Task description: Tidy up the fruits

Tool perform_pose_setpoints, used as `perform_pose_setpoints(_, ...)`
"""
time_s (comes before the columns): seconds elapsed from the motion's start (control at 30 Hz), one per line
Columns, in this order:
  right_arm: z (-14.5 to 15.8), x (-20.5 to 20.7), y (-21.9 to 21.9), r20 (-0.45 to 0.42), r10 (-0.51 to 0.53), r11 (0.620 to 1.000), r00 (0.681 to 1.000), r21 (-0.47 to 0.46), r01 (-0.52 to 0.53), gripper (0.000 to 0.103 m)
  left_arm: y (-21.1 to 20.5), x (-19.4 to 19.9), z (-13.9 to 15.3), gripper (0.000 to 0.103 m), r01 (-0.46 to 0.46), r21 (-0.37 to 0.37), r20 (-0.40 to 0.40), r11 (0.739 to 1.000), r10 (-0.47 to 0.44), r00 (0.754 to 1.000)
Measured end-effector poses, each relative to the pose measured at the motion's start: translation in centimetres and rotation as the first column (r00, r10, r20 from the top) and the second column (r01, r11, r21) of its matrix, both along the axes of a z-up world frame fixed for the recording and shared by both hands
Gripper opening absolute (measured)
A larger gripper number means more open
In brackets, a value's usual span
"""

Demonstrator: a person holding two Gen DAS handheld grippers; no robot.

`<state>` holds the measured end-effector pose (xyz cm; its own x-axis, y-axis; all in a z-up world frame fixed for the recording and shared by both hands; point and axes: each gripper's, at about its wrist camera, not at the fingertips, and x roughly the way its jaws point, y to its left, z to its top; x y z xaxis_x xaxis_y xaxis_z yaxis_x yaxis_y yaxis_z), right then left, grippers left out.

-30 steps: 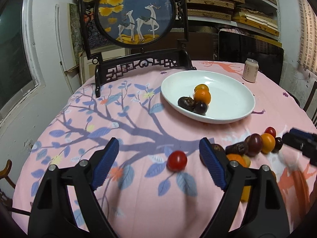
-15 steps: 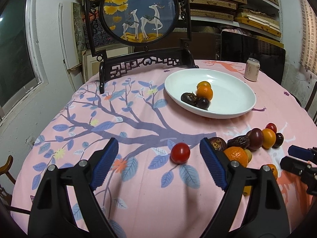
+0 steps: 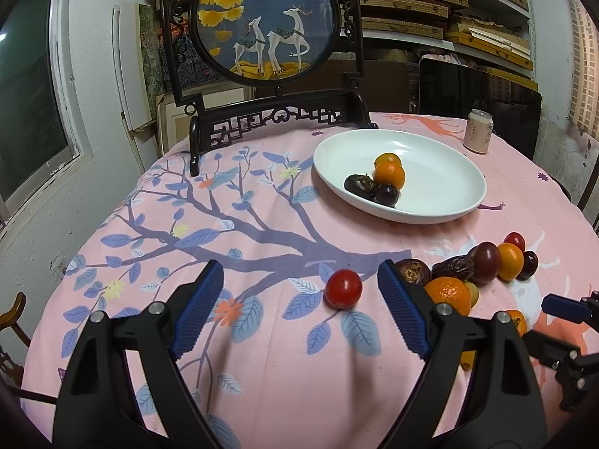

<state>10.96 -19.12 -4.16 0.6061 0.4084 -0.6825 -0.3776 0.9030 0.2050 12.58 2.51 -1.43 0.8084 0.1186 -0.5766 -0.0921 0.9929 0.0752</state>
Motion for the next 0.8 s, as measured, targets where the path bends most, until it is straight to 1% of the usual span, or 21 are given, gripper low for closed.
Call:
perform_pose_setpoints(0.27,-0.3,-0.1,0.5,-0.008,0.019,1.0,1.0,-0.015,-0.019,0.062,0.1,0.0,0.0,0.086,-0.001,0.002,-0.003,1.0,0.001,1.0)
perform_pose_setpoints(0.37,-0.4,-0.2,0.6,-0.008,0.027,0.999,1.0,-0.019,-0.028,0.062,0.2,0.1,-0.1,0.088,-0.002,0.002,-0.005,1.0,0.002,1.0)
perform_pose_setpoints(0.5,-0.4,-0.4,1.0,-0.006,0.042,0.999,0.999,-0.03,-0.042,0.062,1.1,0.2,-0.3,0.089,-0.001,-0.006,-0.025,1.0,0.001,1.0)
perform_pose_setpoints(0.6,-0.4,-0.5,1.2,-0.004,0.051,0.998,0.999,-0.034,-0.051,0.062,3.2,0.1,-0.7,0.089,0.003,-0.042,-0.053,0.999,-0.005,0.999)
perform_pose_setpoints(0.7,-0.6,-0.4,1.6,-0.016,0.068,0.997,0.998,-0.045,-0.068,0.062,5.3,0.2,-1.6,0.088,-0.007,-0.112,-0.107,0.994,-0.005,0.994)
perform_pose_setpoints(0.73,-0.6,-0.4,1.8,-0.016,0.074,0.996,0.997,-0.046,-0.075,0.062,5.5,0.2,-1.8,0.088,-0.005,-0.121,-0.117,0.993,-0.01,0.993)
perform_pose_setpoints(0.8,-0.6,-0.5,2.1,-0.014,0.082,0.995,0.996,-0.056,-0.083,0.062,4.9,0.1,-2.0,0.088,0.019,-0.107,-0.119,0.994,-0.032,0.992)
